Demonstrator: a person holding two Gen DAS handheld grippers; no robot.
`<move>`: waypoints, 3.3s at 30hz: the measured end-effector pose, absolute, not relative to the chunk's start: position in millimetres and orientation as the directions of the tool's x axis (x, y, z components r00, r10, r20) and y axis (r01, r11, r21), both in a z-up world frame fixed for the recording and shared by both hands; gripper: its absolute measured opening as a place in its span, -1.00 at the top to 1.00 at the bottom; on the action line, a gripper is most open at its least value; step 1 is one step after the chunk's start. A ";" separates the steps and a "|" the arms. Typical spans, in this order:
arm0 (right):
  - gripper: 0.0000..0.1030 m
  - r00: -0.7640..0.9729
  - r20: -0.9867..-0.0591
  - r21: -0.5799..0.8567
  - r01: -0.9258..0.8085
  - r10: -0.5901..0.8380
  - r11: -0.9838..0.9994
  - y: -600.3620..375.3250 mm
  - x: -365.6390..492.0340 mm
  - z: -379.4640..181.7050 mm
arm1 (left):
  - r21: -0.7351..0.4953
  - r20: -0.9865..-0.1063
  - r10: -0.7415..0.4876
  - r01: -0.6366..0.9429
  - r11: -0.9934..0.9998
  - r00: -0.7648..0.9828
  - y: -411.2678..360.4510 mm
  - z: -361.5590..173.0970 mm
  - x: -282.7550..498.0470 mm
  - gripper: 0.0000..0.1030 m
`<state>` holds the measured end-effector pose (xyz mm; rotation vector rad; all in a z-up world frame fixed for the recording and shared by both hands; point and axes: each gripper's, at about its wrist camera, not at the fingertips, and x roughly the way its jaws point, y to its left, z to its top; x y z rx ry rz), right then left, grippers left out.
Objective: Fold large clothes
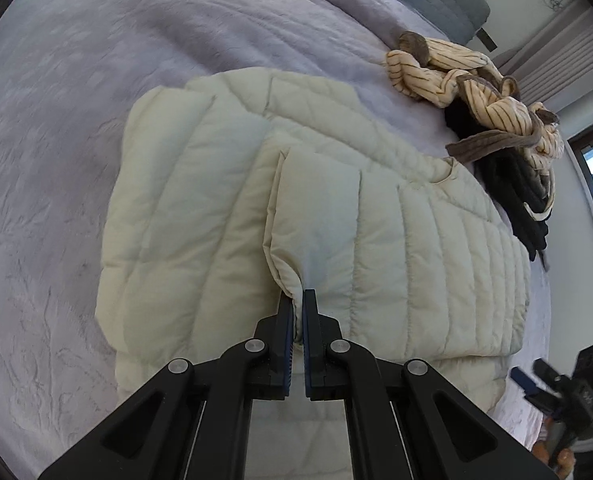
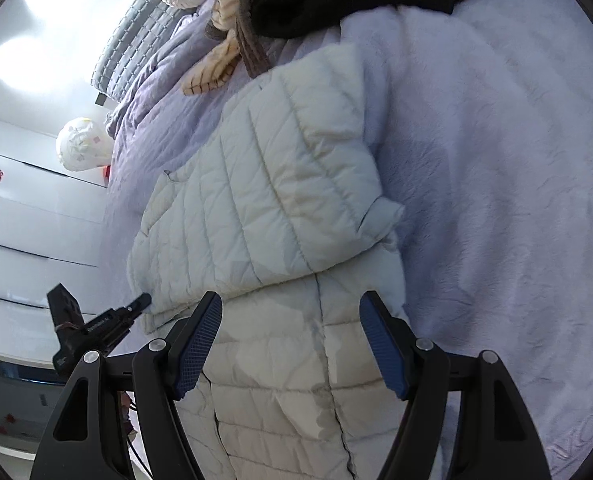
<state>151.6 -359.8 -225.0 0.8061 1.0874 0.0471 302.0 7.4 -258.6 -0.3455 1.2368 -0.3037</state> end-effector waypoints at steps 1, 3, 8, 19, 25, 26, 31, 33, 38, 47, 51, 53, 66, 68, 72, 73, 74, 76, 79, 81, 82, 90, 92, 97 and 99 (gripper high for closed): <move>-0.45 0.502 -0.769 0.595 0.337 0.396 0.729 -361.5 150.3 -220.1 | -0.414 -0.864 -0.406 0.039 0.910 0.300 8.2 -259.2 301.1 0.90; -0.45 0.526 -0.775 0.564 0.327 0.350 0.758 -365.0 152.6 -208.5 | -0.407 -0.866 -0.400 0.042 0.913 0.299 8.3 -259.9 300.4 0.90; -0.41 0.550 -0.793 0.496 0.332 0.263 0.802 -367.7 176.9 -197.1 | -0.362 -0.880 -0.364 0.066 0.930 0.305 0.8 -258.4 304.1 0.90; 0.71 0.447 -0.868 0.400 0.367 0.218 0.840 -363.2 206.0 -250.7 | -0.300 -0.898 -0.311 0.083 0.950 0.311 -3.5 -267.0 304.2 0.90; 0.71 0.445 -0.869 0.391 0.352 0.215 0.851 -362.6 208.0 -253.5 | -0.244 -0.908 -0.253 0.070 0.967 0.334 7.0 -255.8 297.3 0.90; 0.71 0.443 -0.871 0.386 0.351 0.212 0.853 -362.4 209.3 -253.6 | -0.229 -0.909 -0.236 0.063 0.971 0.344 12.3 -251.5 296.2 0.90; 0.71 0.443 -0.872 0.383 0.348 0.209 0.856 -363.1 208.3 -253.6 | -0.199 -0.893 -0.217 0.086 0.976 0.395 26.4 -228.4 297.1 0.90; 0.71 0.442 -0.873 0.375 0.343 0.204 0.861 -361.7 208.8 -253.6 | -0.216 -0.878 -0.252 0.134 0.967 0.407 15.5 -220.9 299.2 0.90; 0.71 0.430 -0.883 0.344 0.322 0.188 0.882 -354.4 211.2 -252.0 | -0.134 -0.908 -0.204 0.208 0.969 0.367 -25.6 -246.9 302.7 0.90; 0.65 0.437 -0.879 0.335 0.276 0.193 0.901 -352.4 205.5 -245.0 | -0.080 -0.938 -0.139 0.192 0.978 0.319 -32.3 -273.1 305.9 0.90; 0.63 0.454 -0.868 0.362 0.297 0.202 0.884 -355.6 197.2 -228.5 | -0.087 -0.930 -0.143 0.177 0.980 0.338 -26.7 -255.4 302.1 0.89; 0.63 0.463 -0.860 0.374 0.288 0.213 0.882 -353.8 190.6 -219.9 | -0.076 -0.926 -0.133 0.172 0.982 0.354 -22.0 -245.9 298.0 0.89; -0.02 0.436 -0.863 0.407 0.302 0.255 0.862 -337.6 150.7 -204.6 | -0.040 -0.936 -0.089 0.148 0.988 0.340 -4.4 -219.4 253.1 0.89; -0.11 0.436 -0.863 0.404 0.298 0.254 0.865 -335.4 145.4 -202.7 | -0.038 -0.933 -0.087 0.143 0.989 0.350 -1.4 -216.4 244.5 0.89; -0.26 0.434 -0.861 0.413 0.291 0.266 0.863 -328.9 133.1 -197.6 | -0.022 -0.930 -0.075 0.149 0.989 0.360 3.9 -213.8 229.5 0.89; -0.39 0.434 -0.859 0.418 0.290 0.270 0.861 -328.0 130.7 -196.7 | -0.028 -0.932 -0.080 0.149 0.988 0.353 5.7 -214.3 227.1 0.89; -0.41 0.436 -0.857 0.423 0.290 0.275 0.859 -326.2 127.0 -195.3 | -0.046 -0.935 -0.095 0.149 0.988 0.341 8.4 -215.0 223.1 0.89; -0.41 0.431 -0.855 0.433 0.286 0.289 0.855 -322.1 121.9 -194.1 | -0.054 -0.938 -0.099 0.144 0.988 0.333 11.3 -215.4 217.6 0.89; -0.60 0.419 -0.857 0.439 0.287 0.301 0.851 -315.4 112.9 -194.3 | -0.055 -0.941 -0.098 0.140 0.989 0.325 16.7 -216.4 206.8 0.88; -0.60 0.416 -0.856 0.444 0.286 0.308 0.849 -310.6 105.7 -193.6 | -0.063 -0.942 -0.102 0.129 0.990 0.320 21.7 -217.0 198.1 -0.02; -0.60 0.413 -0.856 0.445 0.285 0.310 0.849 -309.1 103.4 -192.9 | -0.064 -0.944 -0.100 0.121 0.991 0.315 24.4 -217.5 194.6 -0.76; -0.61 0.405 -0.863 0.436 0.297 0.301 0.850 -296.4 80.3 -186.2 | -0.017 -0.941 -0.049 0.098 0.995 0.335 44.3 -206.1 177.4 -0.99; -0.62 0.406 -0.863 0.436 0.301 0.300 0.848 -295.1 75.8 -184.5 | -0.012 -0.939 -0.040 0.082 0.997 0.341 51.1 -203.6 175.6 -0.99; -1.00 0.447 -0.835 0.462 0.255 0.321 0.849 -284.3 55.9 -174.9 | -0.008 -0.944 -0.030 0.068 0.998 0.328 66.9 -206.0 167.8 -0.99; -1.00 0.442 -0.834 0.465 0.242 0.330 0.851 -277.3 48.7 -172.1 | -0.004 -0.947 -0.035 0.097 0.995 0.320 69.6 -210.1 163.2 -0.99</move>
